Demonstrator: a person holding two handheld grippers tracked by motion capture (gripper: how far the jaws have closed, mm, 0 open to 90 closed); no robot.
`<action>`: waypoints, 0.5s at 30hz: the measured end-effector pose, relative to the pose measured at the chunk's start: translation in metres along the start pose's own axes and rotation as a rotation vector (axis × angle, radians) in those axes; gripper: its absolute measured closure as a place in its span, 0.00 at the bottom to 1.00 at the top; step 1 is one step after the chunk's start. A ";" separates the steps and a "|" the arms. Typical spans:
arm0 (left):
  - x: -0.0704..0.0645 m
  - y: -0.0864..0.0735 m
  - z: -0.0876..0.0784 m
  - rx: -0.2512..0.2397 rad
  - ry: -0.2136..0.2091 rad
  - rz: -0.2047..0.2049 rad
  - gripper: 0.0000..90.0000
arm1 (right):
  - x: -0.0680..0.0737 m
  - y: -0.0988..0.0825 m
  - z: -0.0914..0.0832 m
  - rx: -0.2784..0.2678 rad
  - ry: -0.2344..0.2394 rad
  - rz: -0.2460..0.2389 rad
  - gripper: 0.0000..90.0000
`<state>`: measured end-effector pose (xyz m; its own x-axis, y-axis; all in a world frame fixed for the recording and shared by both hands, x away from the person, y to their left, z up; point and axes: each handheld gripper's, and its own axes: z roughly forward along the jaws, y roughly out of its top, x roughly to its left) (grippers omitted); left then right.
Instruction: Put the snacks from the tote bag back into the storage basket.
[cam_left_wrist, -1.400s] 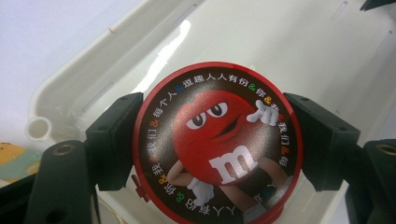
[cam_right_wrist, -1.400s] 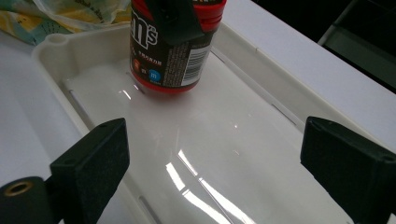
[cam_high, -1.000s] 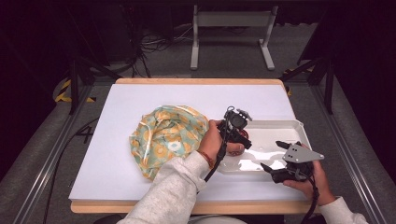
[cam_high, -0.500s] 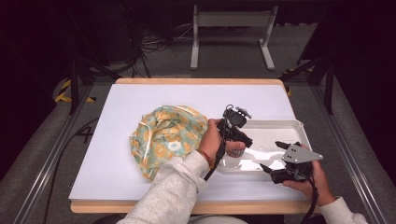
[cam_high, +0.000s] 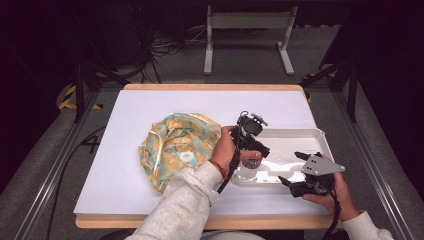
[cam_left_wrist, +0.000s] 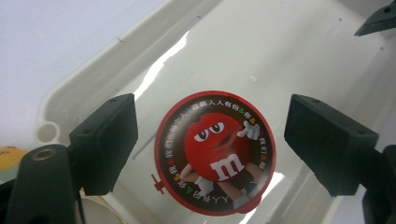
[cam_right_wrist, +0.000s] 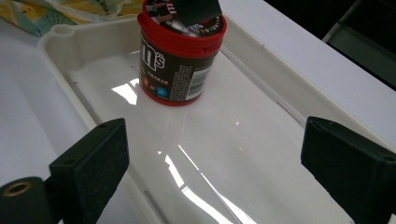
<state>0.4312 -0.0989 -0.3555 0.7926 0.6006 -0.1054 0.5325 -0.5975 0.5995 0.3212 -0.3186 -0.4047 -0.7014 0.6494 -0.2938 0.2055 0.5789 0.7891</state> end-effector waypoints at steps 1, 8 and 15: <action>0.000 0.000 -0.001 -0.002 -0.006 -0.004 0.20 | 0.000 0.000 0.000 -0.001 -0.001 0.000 0.09; 0.000 -0.001 -0.010 -0.029 0.020 0.006 0.13 | 0.000 0.000 0.000 0.001 0.000 -0.001 0.09; 0.004 -0.003 -0.022 -0.052 0.031 0.008 0.09 | 0.000 0.000 0.000 0.003 0.001 -0.002 0.09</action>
<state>0.4262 -0.0830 -0.3407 0.7865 0.6128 -0.0767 0.5099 -0.5744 0.6404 0.3214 -0.3184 -0.4050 -0.7023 0.6479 -0.2950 0.2063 0.5818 0.7868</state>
